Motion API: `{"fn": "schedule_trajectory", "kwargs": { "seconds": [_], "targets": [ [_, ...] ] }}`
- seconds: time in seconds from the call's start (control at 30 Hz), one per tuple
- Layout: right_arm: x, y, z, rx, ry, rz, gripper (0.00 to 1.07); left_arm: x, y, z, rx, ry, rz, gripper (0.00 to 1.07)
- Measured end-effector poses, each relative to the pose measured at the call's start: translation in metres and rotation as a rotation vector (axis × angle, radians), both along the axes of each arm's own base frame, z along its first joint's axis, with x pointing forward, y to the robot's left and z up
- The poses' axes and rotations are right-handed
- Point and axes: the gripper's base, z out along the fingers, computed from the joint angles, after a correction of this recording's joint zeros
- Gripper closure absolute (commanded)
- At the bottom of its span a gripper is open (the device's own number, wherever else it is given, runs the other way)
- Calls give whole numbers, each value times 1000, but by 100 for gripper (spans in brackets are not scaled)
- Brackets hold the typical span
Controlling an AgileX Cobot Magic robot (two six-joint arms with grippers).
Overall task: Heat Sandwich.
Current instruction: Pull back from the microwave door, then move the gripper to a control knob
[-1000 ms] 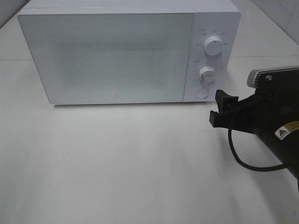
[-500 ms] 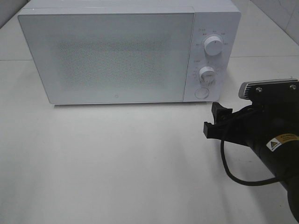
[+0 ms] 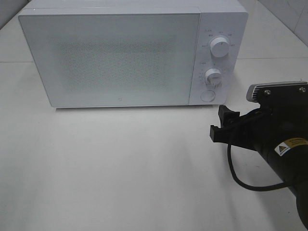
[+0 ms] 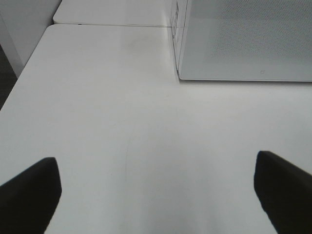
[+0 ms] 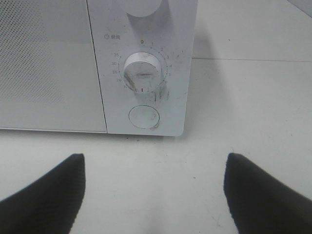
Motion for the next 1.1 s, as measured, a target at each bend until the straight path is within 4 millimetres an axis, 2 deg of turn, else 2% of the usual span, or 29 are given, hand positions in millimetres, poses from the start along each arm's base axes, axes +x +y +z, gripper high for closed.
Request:
{"fn": "schedule_trajectory", "kwargs": {
  "seconds": [0.23,0.43,0.57,0.83,1.1],
  "targets": [
    [0,0,0,14,1,-6,31,0,0,0,0,0,0,3],
    [0,0,0,167,7,-54,31,0,0,0,0,0,0,3],
    [0,0,0,191,8,-62,31,0,0,0,0,0,0,3],
    [2,2,2,129,-4,-41,31,0,0,0,0,0,0,3],
    [22,10,-1,56,-25,-21,31,0,0,0,0,0,0,3]
  ]
}}
